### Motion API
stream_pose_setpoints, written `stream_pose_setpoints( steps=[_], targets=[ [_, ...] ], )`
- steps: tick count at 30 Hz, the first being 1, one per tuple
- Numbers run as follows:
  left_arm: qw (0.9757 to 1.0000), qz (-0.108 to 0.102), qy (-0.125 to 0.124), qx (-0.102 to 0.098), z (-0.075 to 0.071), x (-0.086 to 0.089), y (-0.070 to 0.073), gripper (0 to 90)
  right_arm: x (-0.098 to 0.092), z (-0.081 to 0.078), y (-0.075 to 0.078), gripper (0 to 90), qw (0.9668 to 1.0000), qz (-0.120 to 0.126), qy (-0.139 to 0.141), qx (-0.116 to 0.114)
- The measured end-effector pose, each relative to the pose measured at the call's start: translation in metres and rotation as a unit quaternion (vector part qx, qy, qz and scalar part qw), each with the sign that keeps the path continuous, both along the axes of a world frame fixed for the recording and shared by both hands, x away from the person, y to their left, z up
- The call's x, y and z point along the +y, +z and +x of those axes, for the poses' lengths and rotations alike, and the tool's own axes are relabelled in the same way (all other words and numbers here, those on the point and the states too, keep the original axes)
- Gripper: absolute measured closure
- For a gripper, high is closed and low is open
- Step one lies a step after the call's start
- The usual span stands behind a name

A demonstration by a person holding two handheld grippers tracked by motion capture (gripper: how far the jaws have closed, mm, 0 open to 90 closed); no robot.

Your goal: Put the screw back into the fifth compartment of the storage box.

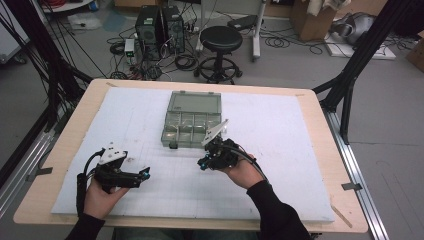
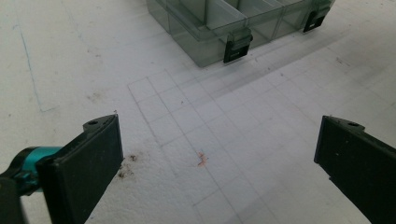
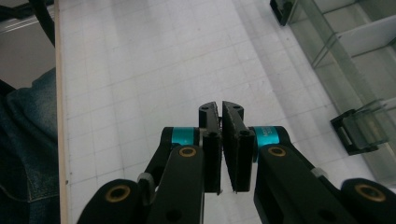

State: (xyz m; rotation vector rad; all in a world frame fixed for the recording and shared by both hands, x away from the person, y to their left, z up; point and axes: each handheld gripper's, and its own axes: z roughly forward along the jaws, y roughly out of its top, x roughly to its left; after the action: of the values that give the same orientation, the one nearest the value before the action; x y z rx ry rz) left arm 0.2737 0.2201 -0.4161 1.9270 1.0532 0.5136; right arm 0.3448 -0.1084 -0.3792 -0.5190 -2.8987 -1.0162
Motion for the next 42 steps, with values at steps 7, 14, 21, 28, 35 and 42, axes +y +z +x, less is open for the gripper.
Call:
stream_pose_setpoints(
  steps=[7, 14, 21, 28, 35, 42],
  targets=[
    [1.0000, -0.002, 0.000, 0.001, 0.000, 0.000, 0.000, 1.7, 0.003, 0.009, 0.008, 86.1, 1.0000, 0.003, 0.002, 0.000],
    [1.0000, 0.000, 0.000, 0.000, 0.000, 0.000, 0.000, 1.7, 0.014, 0.023, 0.024, 86.1, 0.9999, 0.008, 0.009, -0.007],
    [1.0000, -0.002, 0.000, 0.001, 0.000, 0.000, 0.000, 1.7, 0.025, 0.033, 0.031, 86.1, 0.9999, 0.009, 0.012, -0.009],
    [1.0000, -0.005, 0.002, 0.001, 0.000, -0.001, -0.001, 1.7, 0.035, 0.046, 0.036, 86.1, 0.9998, 0.012, 0.015, -0.009],
    [1.0000, -0.004, 0.001, 0.000, 0.000, 0.000, 0.000, 1.7, 0.045, 0.058, 0.043, 86.1, 0.9998, 0.010, 0.012, -0.013],
    [1.0000, -0.003, 0.001, 0.000, 0.000, 0.000, -0.001, 1.7, 0.054, 0.066, 0.047, 86.1, 0.9996, 0.014, 0.016, -0.018]
  ],
)
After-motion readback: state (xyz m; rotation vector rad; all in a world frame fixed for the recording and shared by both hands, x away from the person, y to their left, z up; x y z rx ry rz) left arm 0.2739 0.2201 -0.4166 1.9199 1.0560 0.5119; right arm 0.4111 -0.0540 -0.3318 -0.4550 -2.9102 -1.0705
